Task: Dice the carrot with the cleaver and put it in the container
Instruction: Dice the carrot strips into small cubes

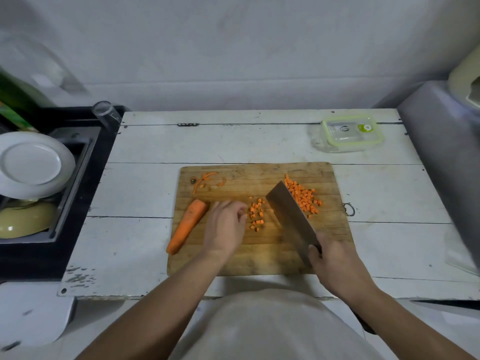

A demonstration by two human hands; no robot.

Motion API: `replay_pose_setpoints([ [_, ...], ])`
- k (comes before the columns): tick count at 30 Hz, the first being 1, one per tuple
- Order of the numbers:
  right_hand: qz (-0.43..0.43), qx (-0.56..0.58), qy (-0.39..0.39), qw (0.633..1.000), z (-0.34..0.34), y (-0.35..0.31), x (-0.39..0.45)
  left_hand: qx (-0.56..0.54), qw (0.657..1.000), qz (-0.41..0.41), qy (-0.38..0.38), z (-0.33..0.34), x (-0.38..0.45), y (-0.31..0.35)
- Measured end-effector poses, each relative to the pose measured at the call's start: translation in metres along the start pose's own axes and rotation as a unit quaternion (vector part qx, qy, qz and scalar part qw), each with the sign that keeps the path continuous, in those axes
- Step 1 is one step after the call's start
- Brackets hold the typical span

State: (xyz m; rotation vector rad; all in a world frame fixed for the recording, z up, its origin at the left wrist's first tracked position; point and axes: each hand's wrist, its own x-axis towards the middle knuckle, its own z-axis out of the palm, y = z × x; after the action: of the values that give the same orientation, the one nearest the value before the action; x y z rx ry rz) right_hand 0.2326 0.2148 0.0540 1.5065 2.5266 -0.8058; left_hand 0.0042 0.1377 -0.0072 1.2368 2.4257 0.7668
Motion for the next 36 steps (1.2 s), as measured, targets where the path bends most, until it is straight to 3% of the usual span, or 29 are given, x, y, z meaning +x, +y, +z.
replay_pose_setpoints([
  [9, 0.033, -0.008, 0.0, 0.999, -0.001, 0.004, 0.002, 0.123, 0.984, 0.078, -0.099, 0.008, 0.037, 0.011],
  [15, 0.028, -0.011, -0.004, 1.0, 0.0, -0.004, 0.001, 0.018, 0.998, 0.034, -0.057, 0.0, 0.031, -0.007],
  [19, 0.004, -0.025, -0.019, 1.0, 0.001, -0.015, 0.001, 0.078, 0.99, 0.098, -0.06, -0.005, 0.015, -0.014],
  [23, -0.005, -0.024, -0.025, 0.999, 0.004, -0.016, 0.002, 0.077, 0.996, 0.037, 0.037, -0.016, 0.008, -0.034],
  [27, -0.035, -0.029, -0.047, 0.998, 0.006, -0.025, -0.001, 0.178, 0.981, 0.072, -0.015, -0.023, -0.002, -0.052],
  [29, -0.051, -0.052, -0.07, 0.995, 0.009, -0.033, -0.003, 0.192, 0.98, 0.048, -0.025, -0.026, -0.005, -0.049],
  [33, -0.074, -0.095, -0.113, 0.986, 0.021, -0.05, 0.001, 0.18, 0.983, -0.031, -0.012, -0.029, -0.015, -0.039],
  [36, -0.064, -0.094, -0.099, 0.989, 0.026, -0.06, 0.008, 0.146, 0.988, -0.05, -0.009, -0.029, -0.022, -0.038],
])
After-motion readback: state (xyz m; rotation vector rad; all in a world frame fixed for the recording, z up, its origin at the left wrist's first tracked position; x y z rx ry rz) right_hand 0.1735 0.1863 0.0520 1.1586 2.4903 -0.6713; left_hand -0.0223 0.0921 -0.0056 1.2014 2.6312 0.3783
